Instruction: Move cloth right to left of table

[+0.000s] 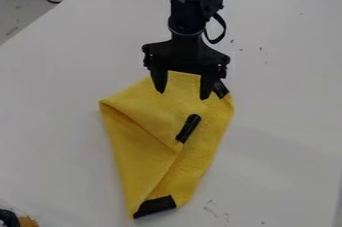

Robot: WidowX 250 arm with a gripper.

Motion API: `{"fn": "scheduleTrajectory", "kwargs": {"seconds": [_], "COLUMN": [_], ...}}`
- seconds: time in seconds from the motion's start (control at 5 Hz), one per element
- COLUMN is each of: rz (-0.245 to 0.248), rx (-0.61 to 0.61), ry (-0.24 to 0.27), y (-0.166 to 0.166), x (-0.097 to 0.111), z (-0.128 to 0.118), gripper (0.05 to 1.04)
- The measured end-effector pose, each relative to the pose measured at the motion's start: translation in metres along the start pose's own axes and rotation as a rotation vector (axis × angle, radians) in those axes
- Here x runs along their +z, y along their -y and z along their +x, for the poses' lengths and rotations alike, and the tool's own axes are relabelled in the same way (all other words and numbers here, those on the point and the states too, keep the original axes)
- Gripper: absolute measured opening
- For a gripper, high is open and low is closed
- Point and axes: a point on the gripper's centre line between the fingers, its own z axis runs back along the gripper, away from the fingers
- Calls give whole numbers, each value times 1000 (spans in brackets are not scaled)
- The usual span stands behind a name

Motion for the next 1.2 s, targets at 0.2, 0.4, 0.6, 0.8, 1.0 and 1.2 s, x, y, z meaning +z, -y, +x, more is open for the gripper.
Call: {"fn": "scheduleTrajectory", "kwargs": {"seconds": [0.2,0.4,0.6,0.8,1.0,1.2], "rz": [9,-1,-27,-38,-41,-51], "rx": [1,35,70,77,81,69], "ry": [-31,-56,-79,-87,-101,-122], "y": [0,3,9,11,12,14], "x": [-9,-18,-23,-28,-32,-40], "z": [-6,-23,-33,-36,-39,-45], "gripper": [1000,1000,1000,1001,950,665]}}
